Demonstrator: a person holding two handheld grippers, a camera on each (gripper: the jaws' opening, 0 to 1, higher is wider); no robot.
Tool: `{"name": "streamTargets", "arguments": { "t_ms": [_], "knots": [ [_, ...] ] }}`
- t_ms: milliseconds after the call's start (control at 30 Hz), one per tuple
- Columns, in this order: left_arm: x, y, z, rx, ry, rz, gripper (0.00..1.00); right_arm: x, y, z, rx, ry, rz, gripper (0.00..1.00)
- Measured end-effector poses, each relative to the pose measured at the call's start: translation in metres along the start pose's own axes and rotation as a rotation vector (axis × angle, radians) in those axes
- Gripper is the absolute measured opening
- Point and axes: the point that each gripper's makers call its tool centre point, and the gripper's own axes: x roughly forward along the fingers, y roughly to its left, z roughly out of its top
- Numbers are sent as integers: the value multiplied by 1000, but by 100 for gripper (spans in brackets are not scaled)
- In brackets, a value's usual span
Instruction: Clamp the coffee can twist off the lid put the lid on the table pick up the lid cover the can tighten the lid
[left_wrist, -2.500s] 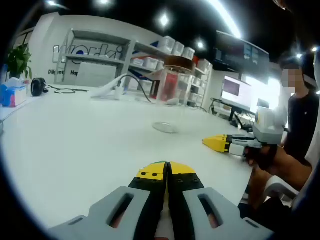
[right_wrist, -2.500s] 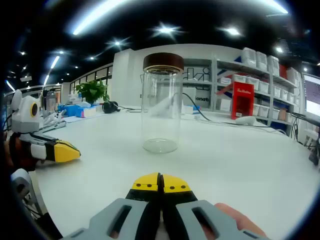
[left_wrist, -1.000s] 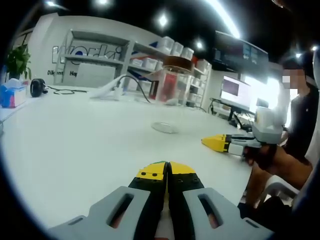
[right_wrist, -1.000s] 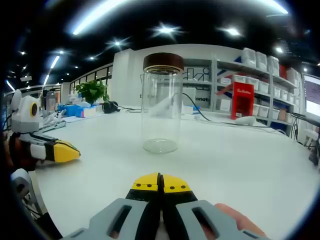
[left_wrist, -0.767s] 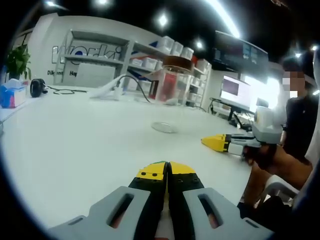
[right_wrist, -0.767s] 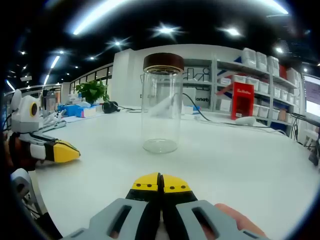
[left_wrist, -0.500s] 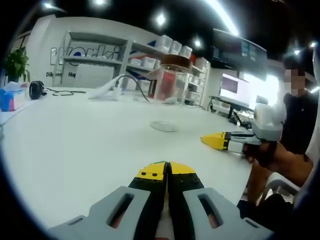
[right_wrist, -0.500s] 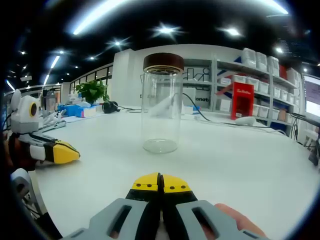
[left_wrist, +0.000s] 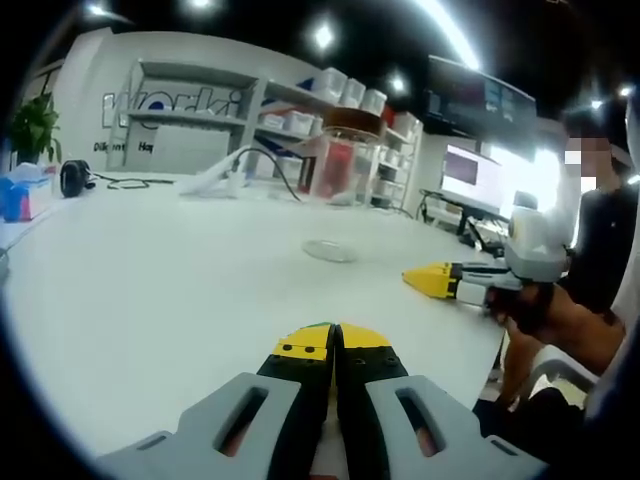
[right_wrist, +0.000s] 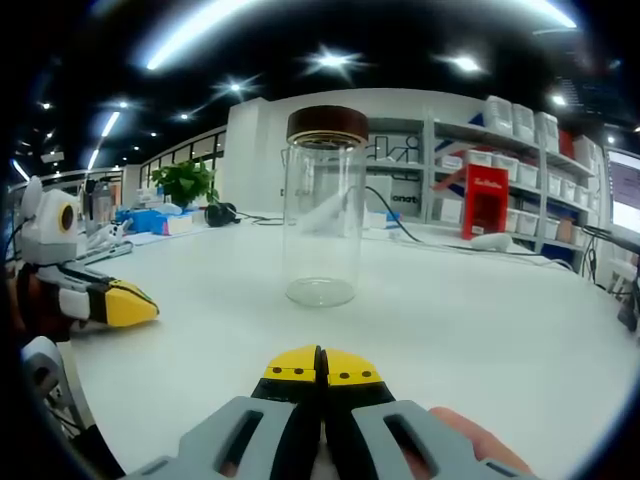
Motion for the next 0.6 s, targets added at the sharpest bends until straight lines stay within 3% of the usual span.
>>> {"name": "streamTargets", "arguments": {
  "t_ms": [100,300,467,600],
  "knots": [
    [1,-1,0,2,5,-1,0,0,0,0,1,0,0,0],
    [2,-2,3,99,18,4,0,0,0,0,0,0,0,0],
    [2,-4,9,95,5,-5,0,0,0,0,1,0,-2,0],
    [4,-4,6,104,29,-17,0,0,0,0,1,0,-1,0]
  ]
}}
